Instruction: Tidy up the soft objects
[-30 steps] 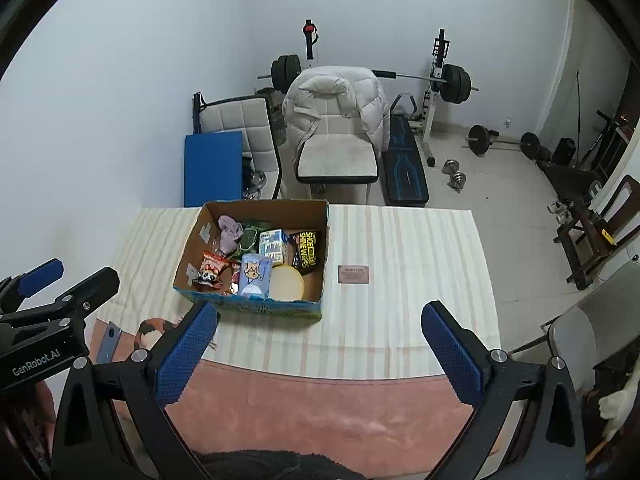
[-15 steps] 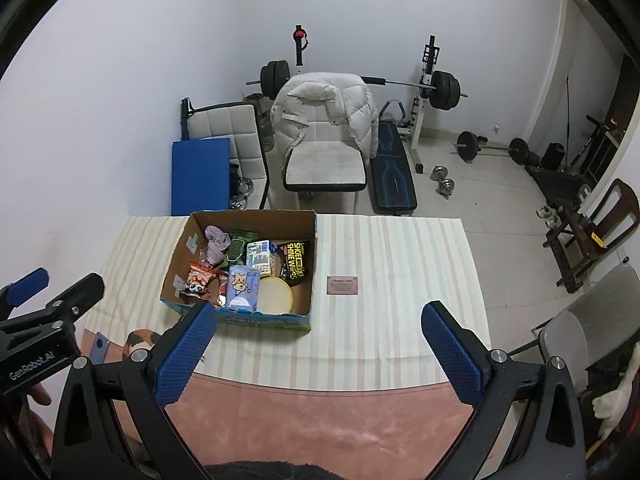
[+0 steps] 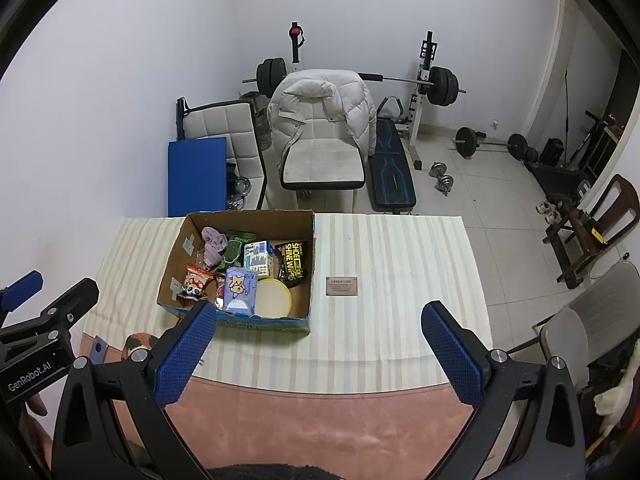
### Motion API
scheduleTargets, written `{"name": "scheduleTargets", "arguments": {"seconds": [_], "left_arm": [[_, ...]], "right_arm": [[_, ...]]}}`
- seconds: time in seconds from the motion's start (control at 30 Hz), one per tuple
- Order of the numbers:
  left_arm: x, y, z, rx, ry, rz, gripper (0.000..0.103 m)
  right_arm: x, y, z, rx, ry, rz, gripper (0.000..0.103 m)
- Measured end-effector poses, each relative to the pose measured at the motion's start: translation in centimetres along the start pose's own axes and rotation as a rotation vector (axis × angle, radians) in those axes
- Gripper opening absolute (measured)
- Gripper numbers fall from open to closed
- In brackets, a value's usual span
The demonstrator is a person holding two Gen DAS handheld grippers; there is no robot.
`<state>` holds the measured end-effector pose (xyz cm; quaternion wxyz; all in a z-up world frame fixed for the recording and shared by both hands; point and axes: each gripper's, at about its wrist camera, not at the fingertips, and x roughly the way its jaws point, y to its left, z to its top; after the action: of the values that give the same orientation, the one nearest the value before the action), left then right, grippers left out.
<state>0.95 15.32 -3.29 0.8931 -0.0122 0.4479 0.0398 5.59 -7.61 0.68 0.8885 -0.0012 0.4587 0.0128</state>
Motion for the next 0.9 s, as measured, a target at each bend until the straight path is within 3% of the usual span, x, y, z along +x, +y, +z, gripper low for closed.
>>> {"name": "scheduleTargets", "arguments": {"seconds": [0.9], "left_arm": [[0.9,0.3,0.0,-0.002,0.010,-0.019,0.100]], "right_arm": [[1.3,-0.5,-0.5,-0.015,0.014,-0.009,0.103]]}}
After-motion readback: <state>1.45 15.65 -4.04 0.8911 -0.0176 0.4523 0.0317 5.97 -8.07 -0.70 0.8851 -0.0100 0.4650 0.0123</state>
